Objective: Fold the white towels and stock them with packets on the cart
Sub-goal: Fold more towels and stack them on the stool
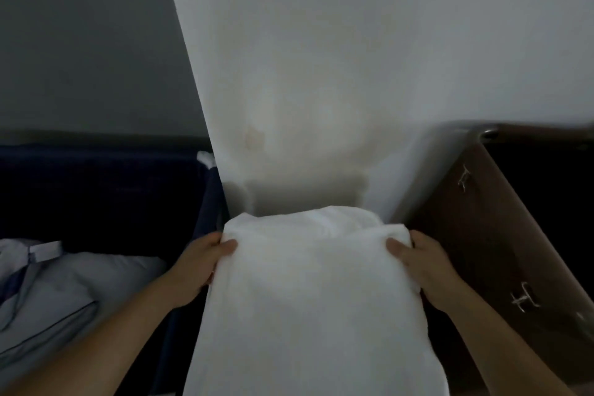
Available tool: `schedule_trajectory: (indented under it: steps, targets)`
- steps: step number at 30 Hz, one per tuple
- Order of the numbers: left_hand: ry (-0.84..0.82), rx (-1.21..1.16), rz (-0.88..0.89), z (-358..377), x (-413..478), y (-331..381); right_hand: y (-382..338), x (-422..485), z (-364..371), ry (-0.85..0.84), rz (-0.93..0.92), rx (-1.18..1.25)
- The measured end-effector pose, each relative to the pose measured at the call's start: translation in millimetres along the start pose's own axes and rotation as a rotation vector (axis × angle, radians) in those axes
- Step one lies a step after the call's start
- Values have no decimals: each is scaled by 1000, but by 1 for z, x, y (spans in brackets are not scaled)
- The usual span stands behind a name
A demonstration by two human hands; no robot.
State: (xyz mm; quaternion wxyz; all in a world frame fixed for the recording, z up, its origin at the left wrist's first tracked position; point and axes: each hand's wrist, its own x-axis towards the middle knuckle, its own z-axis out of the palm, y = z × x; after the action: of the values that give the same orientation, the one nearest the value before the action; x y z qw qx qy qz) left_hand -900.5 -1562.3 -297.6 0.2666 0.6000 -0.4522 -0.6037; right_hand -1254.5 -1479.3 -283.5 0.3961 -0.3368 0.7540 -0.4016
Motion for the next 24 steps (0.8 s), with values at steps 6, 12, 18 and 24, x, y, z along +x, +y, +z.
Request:
schedule_trajectory:
  steps: [6, 12, 18, 24]
  targets:
    - [115, -109, 192, -7, 54, 83, -80, 61, -6, 191, -154, 141]
    - [67, 164, -86, 1, 101, 17, -22, 97, 36, 2, 50, -63]
    - [199, 113, 40, -1, 37, -28, 22, 36, 18, 74, 72, -17]
    - [49, 198, -94, -4, -26, -77, 46, -49, 13, -83, 223, 13]
